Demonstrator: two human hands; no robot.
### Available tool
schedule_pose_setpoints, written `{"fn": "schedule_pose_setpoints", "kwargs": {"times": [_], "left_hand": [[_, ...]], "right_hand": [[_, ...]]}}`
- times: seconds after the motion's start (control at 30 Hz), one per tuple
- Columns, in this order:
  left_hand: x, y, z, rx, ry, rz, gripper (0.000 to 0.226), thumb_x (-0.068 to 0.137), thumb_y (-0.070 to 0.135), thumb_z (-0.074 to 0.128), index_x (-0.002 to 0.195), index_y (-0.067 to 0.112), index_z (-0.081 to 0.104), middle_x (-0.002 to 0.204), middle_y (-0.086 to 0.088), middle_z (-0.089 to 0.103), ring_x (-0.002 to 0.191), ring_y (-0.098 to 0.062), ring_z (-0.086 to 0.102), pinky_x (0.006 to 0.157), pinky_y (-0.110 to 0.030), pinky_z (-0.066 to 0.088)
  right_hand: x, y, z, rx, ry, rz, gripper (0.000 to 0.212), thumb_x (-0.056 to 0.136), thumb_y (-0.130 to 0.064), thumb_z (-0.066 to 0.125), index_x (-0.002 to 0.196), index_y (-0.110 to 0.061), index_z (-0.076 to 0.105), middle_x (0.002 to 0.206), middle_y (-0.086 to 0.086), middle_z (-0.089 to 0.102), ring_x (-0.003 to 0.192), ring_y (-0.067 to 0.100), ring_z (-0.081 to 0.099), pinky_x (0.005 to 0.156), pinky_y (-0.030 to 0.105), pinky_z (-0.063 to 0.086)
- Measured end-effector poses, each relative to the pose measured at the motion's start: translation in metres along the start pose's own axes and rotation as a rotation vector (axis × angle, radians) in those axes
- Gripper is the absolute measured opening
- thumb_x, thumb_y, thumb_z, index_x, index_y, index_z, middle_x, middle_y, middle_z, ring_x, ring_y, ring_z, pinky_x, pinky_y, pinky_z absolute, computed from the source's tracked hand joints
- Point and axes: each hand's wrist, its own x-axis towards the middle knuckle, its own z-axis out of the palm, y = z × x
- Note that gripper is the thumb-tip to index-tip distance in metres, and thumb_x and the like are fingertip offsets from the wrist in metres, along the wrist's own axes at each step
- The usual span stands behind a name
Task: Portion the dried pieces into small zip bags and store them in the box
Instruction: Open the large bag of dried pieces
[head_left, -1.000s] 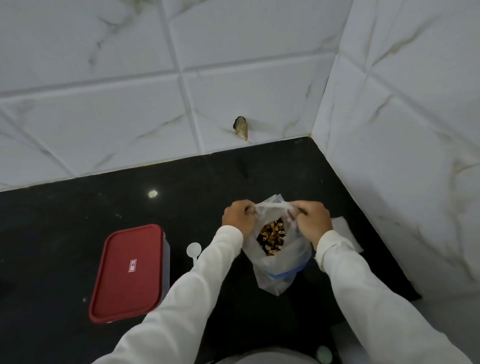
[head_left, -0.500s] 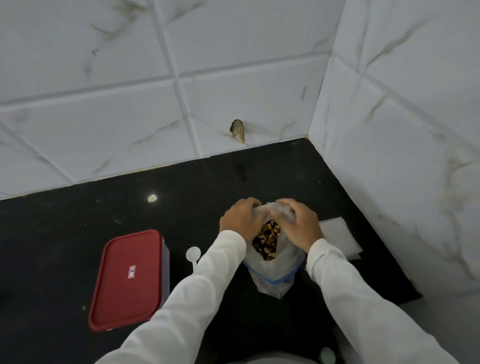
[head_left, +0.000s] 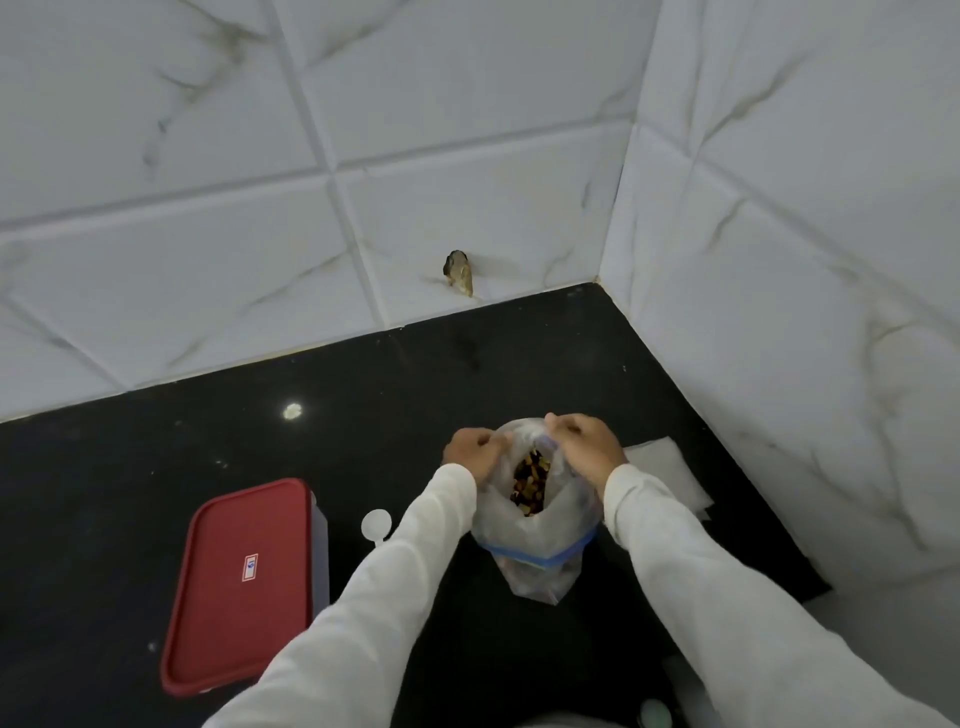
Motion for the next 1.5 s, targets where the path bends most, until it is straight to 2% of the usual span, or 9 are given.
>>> {"fn": "schedule_pose_setpoints", "kwargs": {"times": [0.23,0.4,0.53,0.67,0.8,0.97,1.2,1.33,1.5], "left_hand": [[-0.036,-0.032,-0.003,0.415,0.135,-0.017,0.059,0.084,0.066,0.058,0.126,0.024,0.055,0.121,-0.003,0.062,0.112,-0.028,0.06,0.084,-0.037,0.049],[-0.037,-0.048,0.006,0.261,0.173,0.028,0.017,0.093,0.029,0.065,0.105,0.019,0.071,0.104,-0.003,0.071,0.098,-0.023,0.067,0.085,-0.034,0.056],[-0.031,-0.053,0.004,-0.447,0.16,-0.093,0.015,0.097,0.003,0.054,0.102,0.009,0.066,0.105,-0.013,0.07,0.096,-0.028,0.066,0.088,-0.044,0.057],[-0.026,-0.059,0.011,-1.206,0.014,-0.224,0.025,0.098,-0.011,0.042,0.085,0.008,0.054,0.094,-0.018,0.063,0.084,-0.03,0.063,0.071,-0.042,0.054],[-0.039,-0.067,0.02,-0.93,0.168,-0.175,0.01,0.095,0.014,0.063,0.096,0.012,0.054,0.102,-0.014,0.063,0.09,-0.028,0.063,0.084,-0.047,0.057],[-0.082,-0.069,0.018,-0.228,0.091,-0.157,0.062,0.076,0.066,0.069,0.114,0.026,0.041,0.106,-0.002,0.062,0.095,-0.024,0.065,0.085,-0.043,0.057],[-0.09,-0.079,0.033,-0.195,-0.068,-0.239,0.044,0.084,0.029,0.077,0.113,0.024,0.043,0.099,0.001,0.061,0.078,-0.013,0.066,0.067,-0.029,0.058],[-0.079,-0.087,0.033,-0.499,-0.084,-0.334,0.036,0.09,0.005,0.066,0.125,0.013,0.058,0.109,-0.01,0.068,0.098,-0.028,0.068,0.085,-0.044,0.059],[-0.087,-0.079,0.035,-1.291,-0.21,-0.403,0.034,0.085,-0.017,0.042,0.109,-0.004,0.062,0.089,-0.024,0.074,0.087,-0.038,0.069,0.068,-0.046,0.062]], "right_hand": [[-0.052,0.033,0.011,-0.562,0.197,-0.129,0.055,0.079,-0.072,0.054,0.112,-0.029,0.048,0.107,-0.004,0.05,0.096,0.014,0.054,0.075,0.028,0.043],[-0.051,0.035,0.015,-0.608,0.183,-0.128,0.013,0.096,-0.028,0.053,0.09,-0.019,0.058,0.089,0.0,0.063,0.083,0.013,0.059,0.069,0.021,0.039],[-0.046,0.037,0.007,0.065,0.153,0.075,0.028,0.096,-0.014,0.05,0.07,-0.013,0.061,0.073,0.002,0.058,0.075,0.018,0.056,0.071,0.03,0.047],[-0.04,0.041,0.017,0.61,0.096,0.362,0.027,0.099,-0.016,0.047,0.095,0.0,0.068,0.102,0.018,0.064,0.094,0.031,0.059,0.092,0.047,0.05],[-0.051,0.041,0.018,0.318,0.132,0.231,0.022,0.098,-0.033,0.049,0.087,-0.021,0.063,0.108,0.008,0.064,0.087,0.016,0.056,0.077,0.033,0.045],[-0.084,0.043,0.013,-0.235,0.082,0.046,0.073,0.07,-0.086,0.047,0.113,-0.027,0.049,0.111,-0.003,0.048,0.097,0.012,0.051,0.072,0.026,0.042],[-0.088,0.056,0.028,-0.419,-0.034,0.114,0.028,0.088,-0.04,0.063,0.102,-0.016,0.057,0.101,0.005,0.06,0.091,0.019,0.059,0.077,0.031,0.048],[-0.091,0.063,0.018,-0.062,-0.073,0.172,0.016,0.092,-0.011,0.054,0.083,-0.012,0.066,0.086,0.008,0.066,0.084,0.019,0.063,0.082,0.033,0.052],[-0.088,0.059,0.022,1.101,-0.15,0.495,0.039,0.091,0.016,0.032,0.114,0.004,0.06,0.106,0.026,0.064,0.097,0.036,0.062,0.092,0.047,0.049]]}}
